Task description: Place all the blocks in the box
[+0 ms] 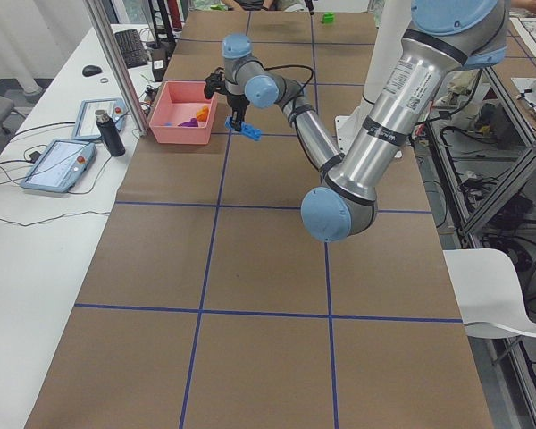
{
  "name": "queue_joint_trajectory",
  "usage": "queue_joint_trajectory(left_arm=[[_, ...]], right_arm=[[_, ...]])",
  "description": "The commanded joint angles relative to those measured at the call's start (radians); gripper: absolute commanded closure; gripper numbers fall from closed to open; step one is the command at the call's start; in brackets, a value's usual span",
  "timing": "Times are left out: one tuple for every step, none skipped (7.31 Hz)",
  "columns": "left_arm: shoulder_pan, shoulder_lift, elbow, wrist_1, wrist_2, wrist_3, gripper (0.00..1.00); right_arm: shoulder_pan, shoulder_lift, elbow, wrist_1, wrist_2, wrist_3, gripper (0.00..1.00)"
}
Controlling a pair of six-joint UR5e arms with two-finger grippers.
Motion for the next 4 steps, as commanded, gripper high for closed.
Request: queue_joint_trajectory(left_arm=[[-0.01, -0.155, 0.119, -0.003, 0.0, -0.068, 1.0], [-0.01, -0.183, 0.152, -0.003, 0.002, -0.068, 1.0], [-0.01, -0.187, 0.154, -0.003, 0.005, -0.066, 1.0], [-0.008, -0.194, 0.154, -0.002, 0.007, -0.062, 1.0]], right_arm=[[0.001, -0.006, -0.074, 0.0, -0.003, -0.02, 0.0], [0.001, -0.003, -0.109, 0.001, -0.006, -0.049, 0.0], [0.001, -0.003, -0.13, 0.001, -0.006, -0.071, 0.0], [0.003, 0.006, -0.164, 0.0, -0.003, -0.069, 0.0]])
